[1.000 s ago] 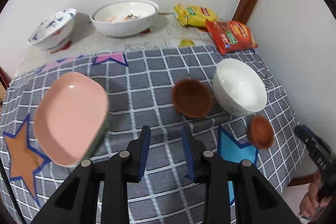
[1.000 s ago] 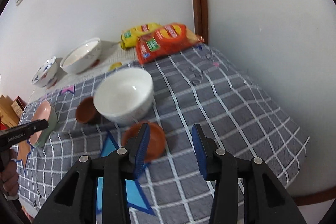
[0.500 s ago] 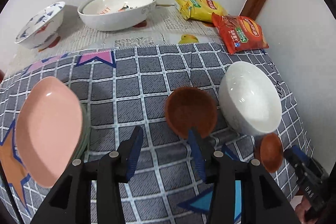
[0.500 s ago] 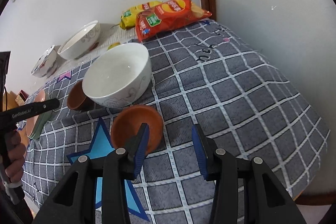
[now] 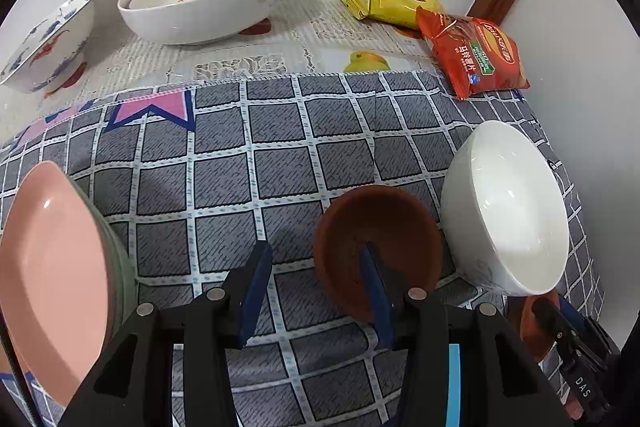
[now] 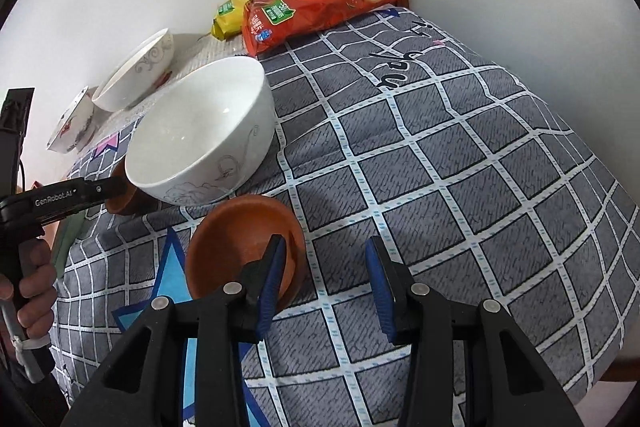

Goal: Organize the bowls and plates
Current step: 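Grasp the brown bowl rim with the right tool while the left tool grasps another brown bowl, then lower the brown bowl into the white bowl with the right tool while the left tool holds its brown bowl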

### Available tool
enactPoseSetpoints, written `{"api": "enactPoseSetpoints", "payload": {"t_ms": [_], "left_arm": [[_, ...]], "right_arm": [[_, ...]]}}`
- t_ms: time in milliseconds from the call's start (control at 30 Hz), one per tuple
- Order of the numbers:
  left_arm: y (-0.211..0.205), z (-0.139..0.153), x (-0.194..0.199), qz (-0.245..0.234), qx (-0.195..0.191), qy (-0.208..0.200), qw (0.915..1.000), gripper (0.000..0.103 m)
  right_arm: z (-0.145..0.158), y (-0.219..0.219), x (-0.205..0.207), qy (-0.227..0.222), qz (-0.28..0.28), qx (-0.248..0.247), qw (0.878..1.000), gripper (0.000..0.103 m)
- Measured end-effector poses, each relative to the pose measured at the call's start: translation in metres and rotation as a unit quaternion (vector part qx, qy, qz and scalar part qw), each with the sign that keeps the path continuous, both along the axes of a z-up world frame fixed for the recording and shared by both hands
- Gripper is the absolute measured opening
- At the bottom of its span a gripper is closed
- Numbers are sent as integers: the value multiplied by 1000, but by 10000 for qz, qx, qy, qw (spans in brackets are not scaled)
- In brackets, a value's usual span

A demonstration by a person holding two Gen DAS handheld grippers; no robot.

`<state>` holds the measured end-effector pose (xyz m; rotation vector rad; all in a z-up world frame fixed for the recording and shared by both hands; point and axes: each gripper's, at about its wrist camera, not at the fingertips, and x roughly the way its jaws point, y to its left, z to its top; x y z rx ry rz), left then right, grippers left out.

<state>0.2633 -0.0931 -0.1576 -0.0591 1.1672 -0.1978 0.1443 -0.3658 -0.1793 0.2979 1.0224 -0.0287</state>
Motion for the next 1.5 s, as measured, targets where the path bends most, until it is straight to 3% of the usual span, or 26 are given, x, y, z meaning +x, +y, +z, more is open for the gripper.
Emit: {"api": "enactPoseSetpoints", "payload": {"t_ms": [200, 567, 633, 733, 1100, 1500], "left_arm": [[-1, -7, 5, -42, -64, 21, 10000, 43], [-5, -12, 12, -146, -128, 3, 9998, 20], [-6, -12, 12, -182, -144, 2, 9997, 14], [-6, -9, 10, -186, -176, -2, 9997, 10], [3, 17, -9, -447, -176, -273, 9985, 8], [22, 58, -1, -354, -77, -637, 9973, 8]], "right_arm": [[-2, 6, 2, -95, 5, -135, 9999, 41], [-5, 7, 7, -105, -34, -53, 9999, 23], [-5, 9, 8, -104, -21, 14, 9999, 14], [-4, 12, 8, -96, -51, -11, 9999, 12], [10, 20, -2, -262, -288, -44, 9992, 9], [65, 11, -13, -785, -585, -185, 9950, 9]]}}
